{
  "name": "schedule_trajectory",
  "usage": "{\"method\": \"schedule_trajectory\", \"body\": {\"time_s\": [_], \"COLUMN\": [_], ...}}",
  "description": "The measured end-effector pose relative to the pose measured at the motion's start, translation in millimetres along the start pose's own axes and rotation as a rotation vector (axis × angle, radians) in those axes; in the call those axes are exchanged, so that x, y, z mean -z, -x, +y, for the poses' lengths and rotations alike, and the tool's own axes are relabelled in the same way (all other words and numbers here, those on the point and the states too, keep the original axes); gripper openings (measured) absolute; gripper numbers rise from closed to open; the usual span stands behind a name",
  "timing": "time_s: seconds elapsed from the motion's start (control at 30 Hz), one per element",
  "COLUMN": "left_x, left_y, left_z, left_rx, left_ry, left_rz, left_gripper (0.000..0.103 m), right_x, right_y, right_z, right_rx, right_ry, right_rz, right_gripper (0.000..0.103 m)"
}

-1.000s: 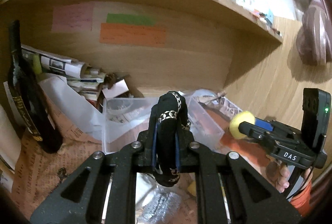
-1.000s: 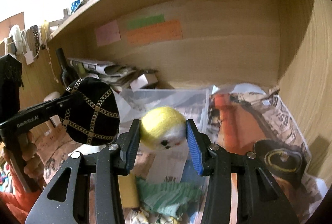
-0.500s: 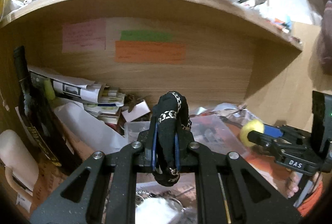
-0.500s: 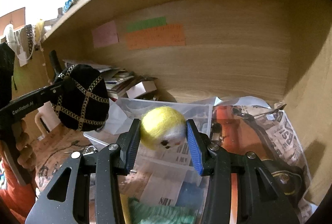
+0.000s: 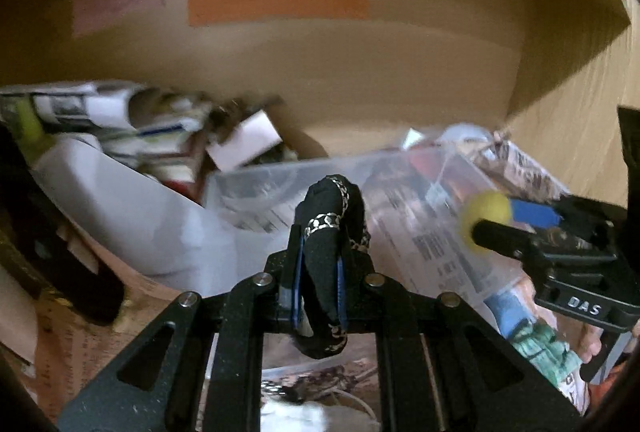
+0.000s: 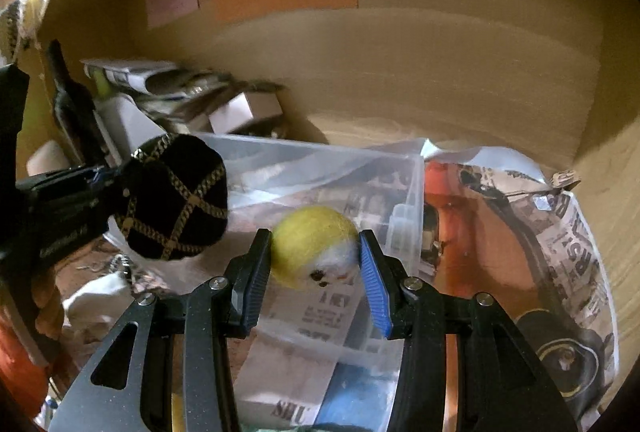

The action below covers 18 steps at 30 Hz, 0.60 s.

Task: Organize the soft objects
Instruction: 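Lift the beanie with the left tool while the right tool carries the ball over the clear box, then open the left tool over the box while the right tool releases the ball inside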

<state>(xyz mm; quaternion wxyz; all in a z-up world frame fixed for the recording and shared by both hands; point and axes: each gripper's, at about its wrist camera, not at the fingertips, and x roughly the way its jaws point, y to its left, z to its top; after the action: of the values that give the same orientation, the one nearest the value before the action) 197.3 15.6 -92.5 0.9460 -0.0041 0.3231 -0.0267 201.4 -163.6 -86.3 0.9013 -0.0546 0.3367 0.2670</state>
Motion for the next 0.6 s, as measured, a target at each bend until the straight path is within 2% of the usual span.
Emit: {"method": "schedule_trajectory", "body": {"time_s": [0.2, 0.33, 0.47, 0.6], "left_x": [7.2, 10.3, 11.3, 10.4], "left_y": [-13.6, -14.8, -11.1, 4.0], "left_z": [-13.0, -15.6, -15.5, -14.6], "left_rx": [0.062, 0.086, 0.11, 0.115], "left_ry": [-0.036, -0.04, -0.025, -0.021], "left_rz": [0.076, 0.095, 0.098, 0.069], "left_gripper": [0.016, 0.03, 0.046, 0.056], "right_x": [-0.1, 0.7, -0.8, -5.6], "right_y": [-14.8, -19.1, -11.1, 3.4], "right_z": [1.2, 3.1, 6.1, 5.2], "right_rx": [0.008, 0.002, 0.012, 0.003], "right_ry": [0.013, 0.021, 0.022, 0.018], "right_rz": [0.051, 0.076, 0.047, 0.006], "right_gripper": [0.041, 0.045, 0.064, 0.066]}}
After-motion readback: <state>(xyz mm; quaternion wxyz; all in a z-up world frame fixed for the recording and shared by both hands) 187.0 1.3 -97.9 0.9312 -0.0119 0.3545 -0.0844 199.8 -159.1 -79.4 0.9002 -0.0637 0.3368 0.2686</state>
